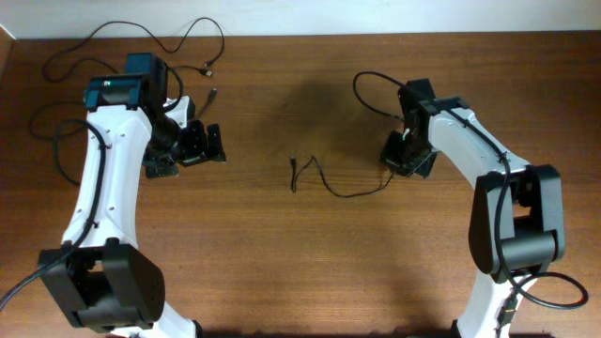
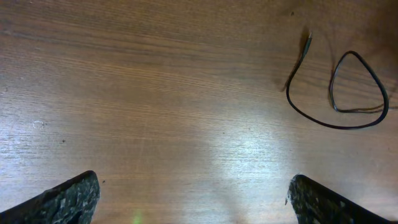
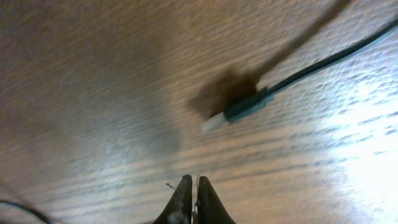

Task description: Untangle cables

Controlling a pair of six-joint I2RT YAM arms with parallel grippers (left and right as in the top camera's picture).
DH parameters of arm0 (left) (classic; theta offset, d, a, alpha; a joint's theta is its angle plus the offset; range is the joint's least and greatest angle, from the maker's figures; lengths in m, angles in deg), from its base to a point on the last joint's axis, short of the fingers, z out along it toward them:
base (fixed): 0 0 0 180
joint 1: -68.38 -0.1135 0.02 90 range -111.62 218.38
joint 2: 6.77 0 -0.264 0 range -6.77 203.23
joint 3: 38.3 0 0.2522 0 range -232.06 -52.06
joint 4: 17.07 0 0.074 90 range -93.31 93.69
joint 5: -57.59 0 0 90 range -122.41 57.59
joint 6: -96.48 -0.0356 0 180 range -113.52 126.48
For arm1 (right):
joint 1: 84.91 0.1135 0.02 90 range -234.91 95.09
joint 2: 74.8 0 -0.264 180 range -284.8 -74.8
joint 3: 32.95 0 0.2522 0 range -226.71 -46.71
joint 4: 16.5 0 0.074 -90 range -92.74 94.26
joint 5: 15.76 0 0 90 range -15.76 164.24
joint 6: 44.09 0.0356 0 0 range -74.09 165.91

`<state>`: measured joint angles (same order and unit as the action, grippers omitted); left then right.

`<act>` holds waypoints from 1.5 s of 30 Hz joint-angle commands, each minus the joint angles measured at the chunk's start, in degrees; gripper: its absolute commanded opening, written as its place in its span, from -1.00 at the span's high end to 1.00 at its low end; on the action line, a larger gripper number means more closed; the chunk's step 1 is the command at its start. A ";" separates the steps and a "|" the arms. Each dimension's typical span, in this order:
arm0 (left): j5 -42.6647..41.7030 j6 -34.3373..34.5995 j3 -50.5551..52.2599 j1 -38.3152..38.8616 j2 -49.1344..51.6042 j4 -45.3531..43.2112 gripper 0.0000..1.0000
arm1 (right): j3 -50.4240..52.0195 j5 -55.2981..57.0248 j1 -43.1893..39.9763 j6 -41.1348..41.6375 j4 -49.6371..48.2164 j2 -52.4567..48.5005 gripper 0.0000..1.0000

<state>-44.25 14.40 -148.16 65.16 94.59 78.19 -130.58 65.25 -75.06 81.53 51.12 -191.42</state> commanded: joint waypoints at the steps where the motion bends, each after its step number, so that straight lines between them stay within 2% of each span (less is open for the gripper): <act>1: -0.90 -0.72 0.39 0.09 -1.75 -0.28 -0.99 | -8.57 -6.23 0.28 -1.75 4.07 5.29 0.92; 4: -2.47 -1.20 0.39 0.20 -1.75 -0.26 -0.98 | -16.41 -10.23 0.28 -1.73 10.73 8.55 0.92; 5: -4.61 -2.67 0.39 0.20 -1.75 -0.28 -0.87 | -20.00 -12.39 0.28 -1.73 13.79 9.92 0.92; 10: -32.15 -23.54 0.31 0.20 -3.21 -2.23 -0.93 | -31.30 -19.56 0.28 1.09 23.21 14.27 0.92; 13: -40.28 -28.41 -0.94 0.20 -6.80 -4.55 -1.00 | -32.83 -26.21 0.28 7.21 25.16 16.59 0.92; 17: -40.52 -28.39 -3.15 1.46 -13.18 -7.19 -0.95 | -32.83 -36.37 0.28 12.35 23.47 18.43 0.92; 18: -40.52 -28.39 -3.26 2.47 -14.99 -8.44 -0.79 | -32.83 -38.73 0.28 13.46 22.60 18.56 0.92; 20: -40.44 -28.39 -3.26 5.81 -18.53 -10.62 -0.70 | -32.83 -44.09 0.28 17.20 20.15 18.64 0.92; 24: -37.75 -28.37 -3.26 11.98 -20.90 -12.70 -0.77 | -32.83 -49.72 0.28 24.85 16.44 18.64 0.92; 30: -33.31 -28.17 -3.23 17.75 -20.70 -16.06 -0.87 | -32.83 -59.80 0.28 30.23 10.97 18.67 0.92; 32: -33.16 -28.17 -3.23 17.88 -20.70 -17.22 -0.86 | -32.83 -61.81 0.28 32.13 10.14 18.67 0.92; 36: -26.03 -28.17 -3.23 17.86 -20.61 -17.64 -0.85 | -32.83 -65.00 0.28 36.52 7.17 19.12 0.92; 39: -26.45 -28.17 -3.23 17.88 -20.09 -17.68 -0.67 | -32.83 -64.96 0.37 39.15 4.46 19.98 0.92; 44: -28.46 -28.15 -3.23 17.86 -19.39 -19.28 -0.67 | -32.83 -62.90 1.33 39.82 3.74 21.77 0.92; 45: -30.75 -28.15 -3.23 17.86 -19.43 -20.26 -0.60 | -32.83 -61.18 2.05 39.76 3.74 21.94 0.92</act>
<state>-71.77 -13.29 -150.87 82.84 74.66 59.65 -163.00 2.37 -74.84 120.22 55.06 -172.30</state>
